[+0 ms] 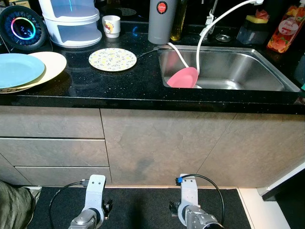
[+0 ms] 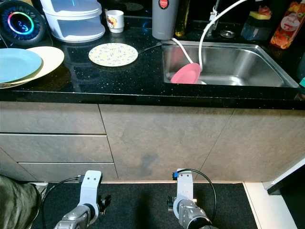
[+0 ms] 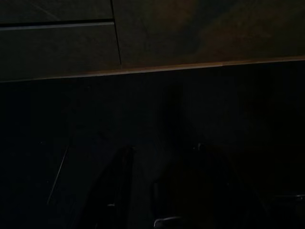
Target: Kitchen organization
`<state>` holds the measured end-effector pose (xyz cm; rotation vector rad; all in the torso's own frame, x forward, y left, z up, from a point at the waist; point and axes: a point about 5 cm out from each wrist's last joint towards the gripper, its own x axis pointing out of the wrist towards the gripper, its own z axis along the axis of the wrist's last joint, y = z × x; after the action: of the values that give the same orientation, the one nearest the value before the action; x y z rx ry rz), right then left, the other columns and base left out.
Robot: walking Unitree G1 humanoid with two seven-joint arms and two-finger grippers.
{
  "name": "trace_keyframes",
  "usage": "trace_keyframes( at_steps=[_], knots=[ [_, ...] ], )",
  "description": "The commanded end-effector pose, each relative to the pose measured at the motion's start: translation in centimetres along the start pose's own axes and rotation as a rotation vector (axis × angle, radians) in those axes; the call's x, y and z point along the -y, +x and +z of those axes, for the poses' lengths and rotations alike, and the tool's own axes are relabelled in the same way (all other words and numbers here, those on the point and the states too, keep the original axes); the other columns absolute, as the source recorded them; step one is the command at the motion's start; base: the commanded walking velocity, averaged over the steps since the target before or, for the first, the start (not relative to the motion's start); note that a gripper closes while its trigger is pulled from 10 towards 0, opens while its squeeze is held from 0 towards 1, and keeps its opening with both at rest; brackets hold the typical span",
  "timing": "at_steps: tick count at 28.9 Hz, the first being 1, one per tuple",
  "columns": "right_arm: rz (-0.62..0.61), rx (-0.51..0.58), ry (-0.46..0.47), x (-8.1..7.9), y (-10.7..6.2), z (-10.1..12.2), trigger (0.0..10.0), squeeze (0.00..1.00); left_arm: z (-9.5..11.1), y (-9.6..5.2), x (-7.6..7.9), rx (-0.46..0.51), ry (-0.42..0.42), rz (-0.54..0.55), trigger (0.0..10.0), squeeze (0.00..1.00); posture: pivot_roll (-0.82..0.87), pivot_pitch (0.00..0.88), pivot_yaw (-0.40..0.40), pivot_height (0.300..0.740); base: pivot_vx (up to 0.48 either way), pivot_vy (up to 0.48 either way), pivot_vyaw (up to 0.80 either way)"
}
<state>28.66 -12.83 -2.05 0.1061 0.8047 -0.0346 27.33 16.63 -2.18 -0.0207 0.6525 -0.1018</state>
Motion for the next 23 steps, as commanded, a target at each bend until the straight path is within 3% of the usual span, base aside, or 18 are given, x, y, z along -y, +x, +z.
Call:
trace_keyframes(
  at_steps=[1,11,23],
  knots=[
    [-0.002,-0.007,0.040,0.21,-0.04,-0.74,10.0,0.00,-1.16,-0.18,0.14,-0.042,0.012,-0.005,10.0,0.00,0.02,0.151,-0.026,0.740,0.000,0.000,0.00],
    [-0.010,-0.002,0.090,0.45,-0.05,-0.79,10.0,0.00,-1.23,-0.20,0.13,-0.045,0.012,-0.007,10.0,0.00,0.02,0.152,-0.024,0.740,0.000,0.000,0.00],
    [-0.013,-0.021,0.028,0.34,-0.04,-0.93,10.0,0.00,-1.20,-0.19,0.12,-0.043,0.009,-0.004,10.0,0.00,0.02,0.156,-0.026,0.740,0.000,0.000,0.00]
  ],
)
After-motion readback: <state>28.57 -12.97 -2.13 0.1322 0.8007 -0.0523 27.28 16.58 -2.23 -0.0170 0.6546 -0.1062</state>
